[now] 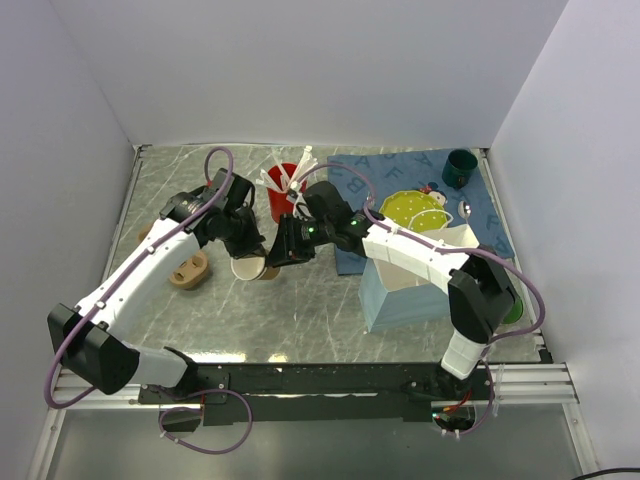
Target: Pack the takeout coffee
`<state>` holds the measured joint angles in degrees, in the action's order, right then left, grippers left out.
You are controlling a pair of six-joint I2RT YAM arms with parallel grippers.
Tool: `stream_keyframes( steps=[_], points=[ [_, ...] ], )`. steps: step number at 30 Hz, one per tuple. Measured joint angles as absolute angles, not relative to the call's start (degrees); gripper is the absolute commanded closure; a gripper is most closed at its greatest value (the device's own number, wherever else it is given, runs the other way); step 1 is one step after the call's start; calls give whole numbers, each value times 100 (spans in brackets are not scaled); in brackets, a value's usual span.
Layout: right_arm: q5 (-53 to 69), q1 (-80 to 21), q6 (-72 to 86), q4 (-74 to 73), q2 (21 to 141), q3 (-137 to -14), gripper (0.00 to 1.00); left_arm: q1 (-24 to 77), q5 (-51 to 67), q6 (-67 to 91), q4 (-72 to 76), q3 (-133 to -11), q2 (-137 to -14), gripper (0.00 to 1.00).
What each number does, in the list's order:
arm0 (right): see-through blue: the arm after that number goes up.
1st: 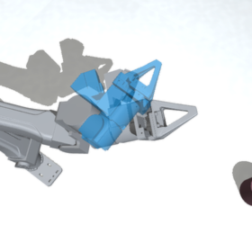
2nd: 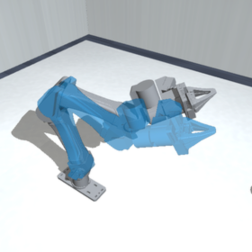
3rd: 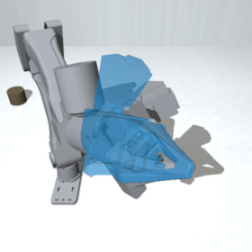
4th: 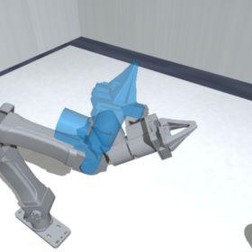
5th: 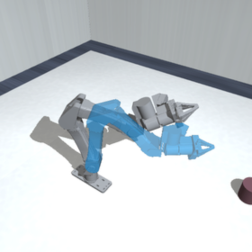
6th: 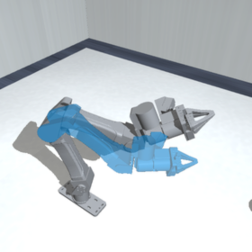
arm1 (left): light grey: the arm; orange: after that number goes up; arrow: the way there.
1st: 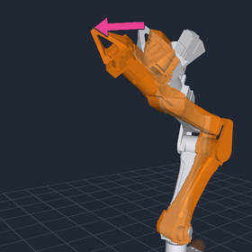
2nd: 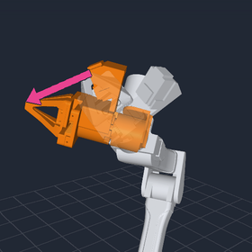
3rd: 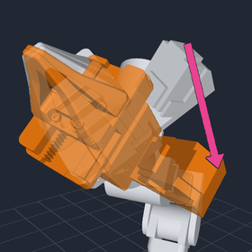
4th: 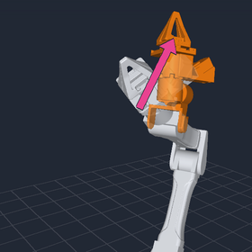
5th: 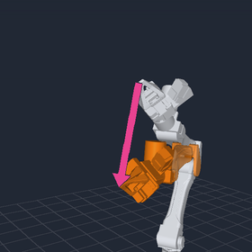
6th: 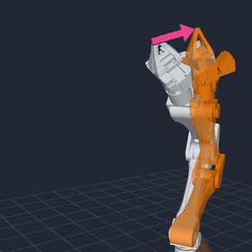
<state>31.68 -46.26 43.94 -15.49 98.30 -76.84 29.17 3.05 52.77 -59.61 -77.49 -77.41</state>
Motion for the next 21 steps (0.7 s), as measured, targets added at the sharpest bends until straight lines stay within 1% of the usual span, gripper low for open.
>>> stream_keyframes(
  steps=[13, 21],
  points=[
    [2928, -4624, 4521, -1787, 9961, -7800, 65, 2862, 377, 5489, -5944, -7745, -7708, 99],
    [2482, -4574, 4482, -2134, 10088, -7800, 65, 2814, 867, 5500, -5933, -7745, -7710, 99]
  ],
)
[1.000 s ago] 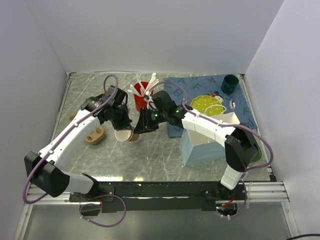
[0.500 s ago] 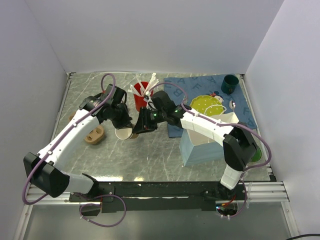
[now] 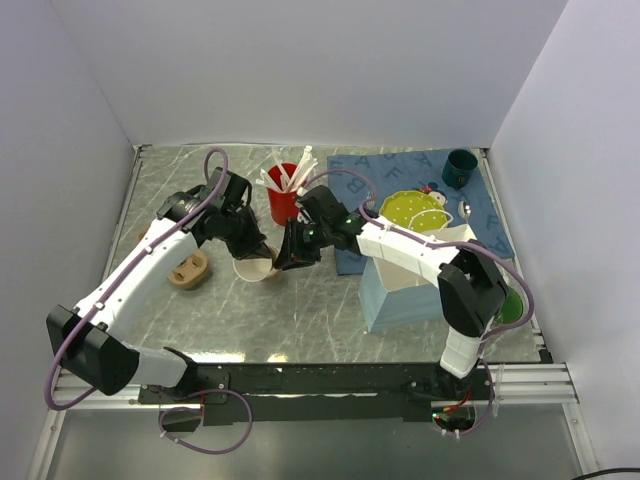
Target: Pack the takeout coffee
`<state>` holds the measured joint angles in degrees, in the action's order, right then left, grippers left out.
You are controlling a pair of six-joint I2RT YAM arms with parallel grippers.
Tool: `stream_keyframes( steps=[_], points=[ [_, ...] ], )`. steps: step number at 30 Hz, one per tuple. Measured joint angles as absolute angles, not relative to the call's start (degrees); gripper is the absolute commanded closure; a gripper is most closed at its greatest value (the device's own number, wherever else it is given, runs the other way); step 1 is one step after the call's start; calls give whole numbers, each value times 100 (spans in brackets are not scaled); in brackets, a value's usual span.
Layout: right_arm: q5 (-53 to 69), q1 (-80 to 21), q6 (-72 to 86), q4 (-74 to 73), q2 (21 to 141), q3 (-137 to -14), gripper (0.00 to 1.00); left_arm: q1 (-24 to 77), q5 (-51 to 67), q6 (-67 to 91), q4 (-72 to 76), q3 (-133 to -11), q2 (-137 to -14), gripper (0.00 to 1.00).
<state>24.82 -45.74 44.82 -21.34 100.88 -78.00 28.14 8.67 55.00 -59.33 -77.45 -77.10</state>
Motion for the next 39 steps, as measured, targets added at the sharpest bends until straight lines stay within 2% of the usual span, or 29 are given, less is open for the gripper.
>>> stream_keyframes(
  steps=[11, 21, 24, 34, 39],
  points=[
    [2180, -4346, 4342, -2338, 10173, -7802, 65, 2788, 1361, 5404, -6058, -7804, -7789, 99],
    [2003, -4244, 3789, -3026, 9972, -8418, 63, 2733, 602, 4812, -6873, -9491, -8390, 99],
    [1863, -4134, 3601, -3253, 9806, -8659, 61, 2709, 405, 4757, -7030, -9598, -8311, 99],
    [1553, -3931, 3245, -3981, 10165, -9695, 59, 2650, 611, 4670, -7332, -8143, -7629, 99],
    [1428, -3920, 3194, -4178, 10154, -9828, 59, 2661, 838, 4569, -7236, -7461, -7498, 99]
  ],
)
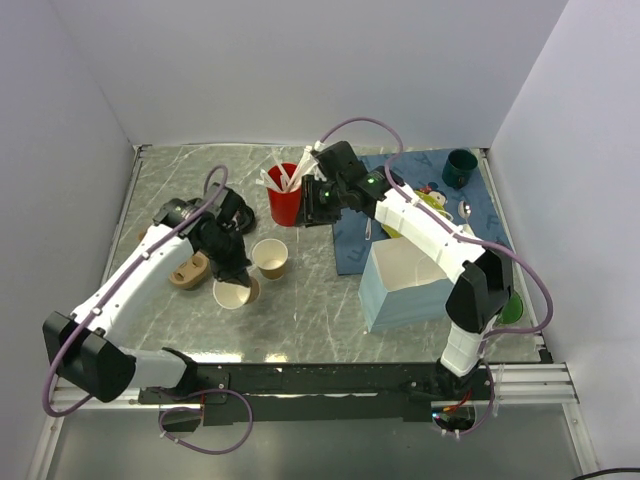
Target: Pack the takeout coffee
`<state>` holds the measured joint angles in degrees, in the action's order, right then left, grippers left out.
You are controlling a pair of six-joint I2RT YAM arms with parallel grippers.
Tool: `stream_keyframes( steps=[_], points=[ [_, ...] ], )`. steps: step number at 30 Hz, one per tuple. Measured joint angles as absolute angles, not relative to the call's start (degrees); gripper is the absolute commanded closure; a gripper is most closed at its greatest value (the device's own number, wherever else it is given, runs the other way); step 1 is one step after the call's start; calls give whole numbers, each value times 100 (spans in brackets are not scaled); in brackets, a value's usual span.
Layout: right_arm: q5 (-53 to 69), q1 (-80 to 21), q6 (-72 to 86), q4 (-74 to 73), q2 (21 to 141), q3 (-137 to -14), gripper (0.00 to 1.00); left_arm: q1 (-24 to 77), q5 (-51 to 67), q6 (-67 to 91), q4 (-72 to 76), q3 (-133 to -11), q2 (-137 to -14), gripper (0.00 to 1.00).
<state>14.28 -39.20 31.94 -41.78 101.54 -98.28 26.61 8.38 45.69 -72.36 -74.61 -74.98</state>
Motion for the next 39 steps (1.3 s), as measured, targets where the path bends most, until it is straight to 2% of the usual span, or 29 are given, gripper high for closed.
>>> stream_keyframes(
  steps=[6, 12, 15, 16, 17, 19, 21, 28, 31, 39],
  points=[
    [1199, -3916, 3205, -4289, 9824, -9583, 58, 2950, 1037, 4591, -6788, -6886, -7575, 99],
    [947, -3909, 3232, -4357, 9185, -9223, 58, 3330, 1011, 4578, -6368, -6855, -8224, 96],
    [899, -3909, 3229, -4436, 8895, -9144, 58, 3376, 947, 4574, -6305, -6995, -8617, 89],
    [899, -3909, 3210, -4434, 8825, -9144, 58, 3389, 919, 4582, -6276, -7057, -8750, 76],
    [902, -3909, 3183, -4434, 8768, -9144, 58, 3393, 915, 4582, -6250, -7089, -8823, 70],
    [906, -3907, 3085, -4460, 8696, -9161, 58, 3430, 899, 4615, -6261, -7205, -8967, 61],
    [952, -3883, 2978, -4528, 8691, -9225, 57, 3472, 891, 4615, -6370, -7443, -9098, 58],
    [1247, -3776, 2700, -4648, 8541, -9384, 57, 3522, 462, 4368, -6753, -9714, -9732, 53],
    [1350, -3760, 2644, -4654, 8302, -9384, 57, 3524, 167, 4228, -6694, -10298, -9896, 53],
    [1245, -3760, 2445, -4762, 7955, -9561, 57, 3555, -301, 3977, -6613, -10440, -10822, 51]
  ],
)
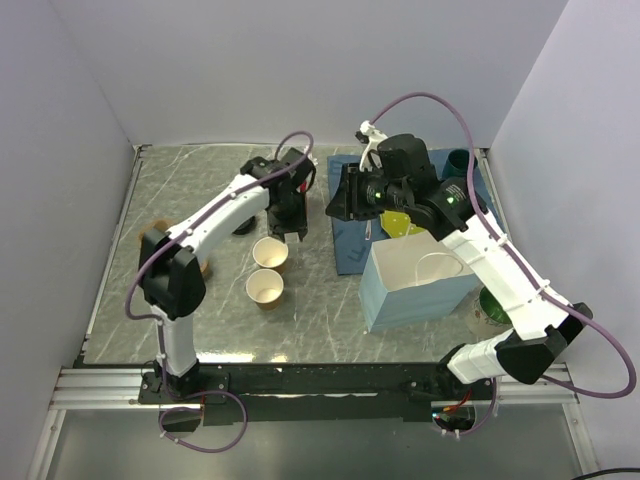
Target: Pack the takeout coffee
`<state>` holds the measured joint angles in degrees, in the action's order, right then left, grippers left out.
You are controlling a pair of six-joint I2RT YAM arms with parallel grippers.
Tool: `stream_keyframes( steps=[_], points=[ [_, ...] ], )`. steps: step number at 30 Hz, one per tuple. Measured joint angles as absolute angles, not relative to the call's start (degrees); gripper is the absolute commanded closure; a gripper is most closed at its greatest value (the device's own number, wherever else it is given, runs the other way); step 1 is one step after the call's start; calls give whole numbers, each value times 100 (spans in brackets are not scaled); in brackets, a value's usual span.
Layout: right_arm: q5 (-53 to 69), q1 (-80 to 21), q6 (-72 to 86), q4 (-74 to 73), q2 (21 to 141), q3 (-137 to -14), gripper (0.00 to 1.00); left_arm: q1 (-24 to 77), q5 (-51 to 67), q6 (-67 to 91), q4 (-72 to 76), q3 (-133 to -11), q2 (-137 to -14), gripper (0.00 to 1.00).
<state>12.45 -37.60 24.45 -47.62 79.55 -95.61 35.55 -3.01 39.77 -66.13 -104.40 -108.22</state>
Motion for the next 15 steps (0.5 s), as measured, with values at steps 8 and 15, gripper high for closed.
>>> stream_keyframes(
  steps=[8, 15],
  points=[
    [1116, -3734, 2434, -4790, 7996, -9686, 58, 3627, -834, 3968, -6549, -9902, -11050, 52],
    [1002, -3734, 2436, -4897, 8099, -9828, 58, 3627, -873, 3975, -6217, -9299, -11043, 81]
  ],
)
